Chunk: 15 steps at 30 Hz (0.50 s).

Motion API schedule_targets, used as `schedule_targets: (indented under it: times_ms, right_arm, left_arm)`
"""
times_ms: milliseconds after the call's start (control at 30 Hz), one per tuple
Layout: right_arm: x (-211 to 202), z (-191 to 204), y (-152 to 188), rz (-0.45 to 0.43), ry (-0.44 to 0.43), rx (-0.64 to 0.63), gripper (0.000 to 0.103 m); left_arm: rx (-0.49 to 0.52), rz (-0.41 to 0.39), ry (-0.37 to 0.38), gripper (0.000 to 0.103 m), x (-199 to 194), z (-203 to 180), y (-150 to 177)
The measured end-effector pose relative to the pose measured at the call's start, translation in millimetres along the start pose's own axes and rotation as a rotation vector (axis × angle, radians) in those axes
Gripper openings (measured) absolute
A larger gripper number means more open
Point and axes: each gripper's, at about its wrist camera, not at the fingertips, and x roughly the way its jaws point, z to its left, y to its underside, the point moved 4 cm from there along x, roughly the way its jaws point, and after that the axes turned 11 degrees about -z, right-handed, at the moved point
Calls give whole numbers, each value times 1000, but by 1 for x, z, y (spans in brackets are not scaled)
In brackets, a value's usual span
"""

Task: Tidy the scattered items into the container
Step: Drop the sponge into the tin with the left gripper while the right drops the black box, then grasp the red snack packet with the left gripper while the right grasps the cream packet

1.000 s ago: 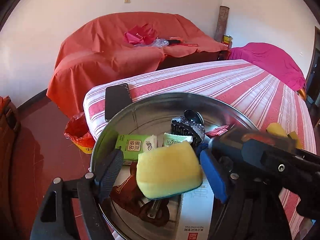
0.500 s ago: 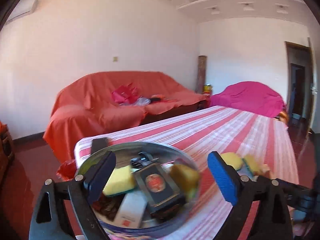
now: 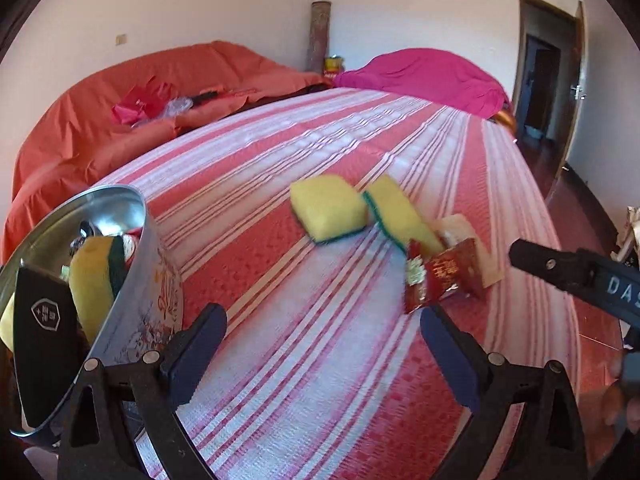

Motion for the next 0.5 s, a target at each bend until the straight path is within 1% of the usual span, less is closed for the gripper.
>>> schedule_targets:
  times_ms: [33, 100, 167, 200, 267, 300, 333, 367, 400, 433, 467, 500]
  right_arm:
    - [5, 0, -1, 11, 11, -4, 59]
    - [15, -1, -2, 27, 61, -9, 58]
    - [26, -3, -2, 60, 137, -27, 58]
    - [34, -3, 0, 91, 149, -34, 58]
    - [44, 4, 7, 137, 119, -63, 58]
    - [45, 12, 12, 151, 98, -99, 58]
    - [44, 22, 17, 158, 58, -135, 58]
    - [41, 31, 21, 164, -2, -148, 58]
    - [36, 39, 25, 162, -65, -146, 56]
    - [30, 43, 27, 146, -95, -144, 56]
    - [26, 45, 27, 126, -74, -149, 58]
    - [23, 43, 27, 106, -35, -147, 61]
  left_arm:
    - [-26, 14, 7, 99, 1, 5, 3]
    - [-75, 7, 5, 99, -2, 15, 5]
    - [-90, 5, 23, 99, -5, 16, 6]
    - [-83, 5, 23, 99, -6, 15, 6]
    - [-76, -3, 25, 99, -9, 14, 3]
    - [-81, -14, 31, 99, -11, 15, 3]
    - [-86, -28, 37, 99, -14, 15, 1]
    - [-86, -41, 39, 99, -17, 16, 0]
    - [-83, -50, 32, 99, -20, 16, -1]
    - [-77, -56, 25, 99, -21, 15, -2]
    - [-73, -60, 26, 99, -22, 14, -3]
    - [-70, -61, 33, 99, -20, 12, -5]
